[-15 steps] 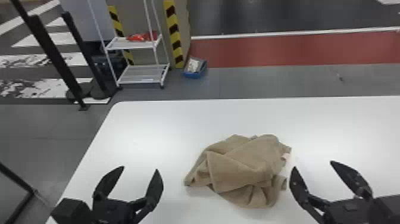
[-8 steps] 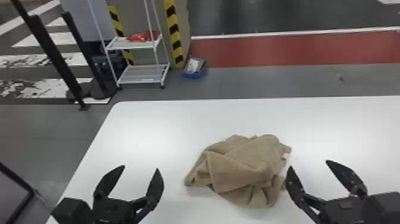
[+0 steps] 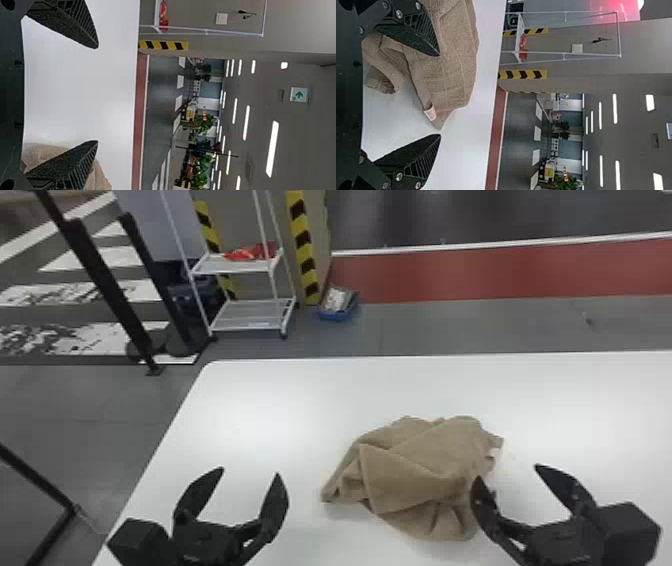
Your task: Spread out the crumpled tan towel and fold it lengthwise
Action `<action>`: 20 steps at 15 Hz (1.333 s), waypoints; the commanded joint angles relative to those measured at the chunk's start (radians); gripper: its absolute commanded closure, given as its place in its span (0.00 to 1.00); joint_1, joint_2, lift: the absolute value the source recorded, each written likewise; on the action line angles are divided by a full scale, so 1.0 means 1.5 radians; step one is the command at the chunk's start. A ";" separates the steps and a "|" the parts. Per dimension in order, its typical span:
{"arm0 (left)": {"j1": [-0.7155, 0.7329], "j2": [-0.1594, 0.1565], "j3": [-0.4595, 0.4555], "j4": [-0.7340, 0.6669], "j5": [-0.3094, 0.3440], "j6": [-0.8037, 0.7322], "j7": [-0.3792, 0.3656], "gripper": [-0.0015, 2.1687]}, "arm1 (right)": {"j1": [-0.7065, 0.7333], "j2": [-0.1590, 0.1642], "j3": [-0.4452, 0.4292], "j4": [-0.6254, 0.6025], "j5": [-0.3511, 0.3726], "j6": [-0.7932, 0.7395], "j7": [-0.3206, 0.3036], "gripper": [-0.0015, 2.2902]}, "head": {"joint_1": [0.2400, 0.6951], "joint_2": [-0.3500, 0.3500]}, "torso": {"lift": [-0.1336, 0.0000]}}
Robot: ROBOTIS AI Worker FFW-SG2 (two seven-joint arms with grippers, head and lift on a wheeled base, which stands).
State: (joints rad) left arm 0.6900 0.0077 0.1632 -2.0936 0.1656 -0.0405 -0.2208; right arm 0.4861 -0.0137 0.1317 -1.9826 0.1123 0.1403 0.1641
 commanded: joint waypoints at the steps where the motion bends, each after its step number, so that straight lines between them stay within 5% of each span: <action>1: -0.002 -0.007 0.001 0.005 0.000 0.000 0.000 0.01 | -0.014 0.001 0.005 0.027 0.001 -0.004 0.000 0.09 | 1.00 0.79 | 0.07; 10: -0.005 -0.007 0.007 0.014 0.003 0.000 0.000 0.01 | -0.063 -0.005 0.060 0.098 0.054 -0.053 0.006 0.11 | 1.00 0.88 | 0.07; 13: -0.008 -0.007 0.007 0.016 0.003 0.000 0.000 0.01 | -0.079 -0.005 0.073 0.118 0.069 -0.053 0.006 0.31 | 1.00 0.90 | 0.07; 16: -0.010 -0.007 0.007 0.020 0.003 0.000 0.000 0.01 | -0.079 -0.005 0.074 0.116 0.068 -0.065 0.006 0.67 | 1.00 0.91 | 0.07; 20: -0.012 -0.007 0.005 0.023 0.004 0.000 -0.001 0.01 | -0.082 -0.005 0.071 0.116 0.065 -0.076 0.008 0.67 | 1.00 0.92 | 0.07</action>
State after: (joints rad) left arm 0.6725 0.0076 0.1717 -2.0597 0.1716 -0.0406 -0.2220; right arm 0.3652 -0.0215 0.2407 -1.8079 0.2147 0.0385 0.1748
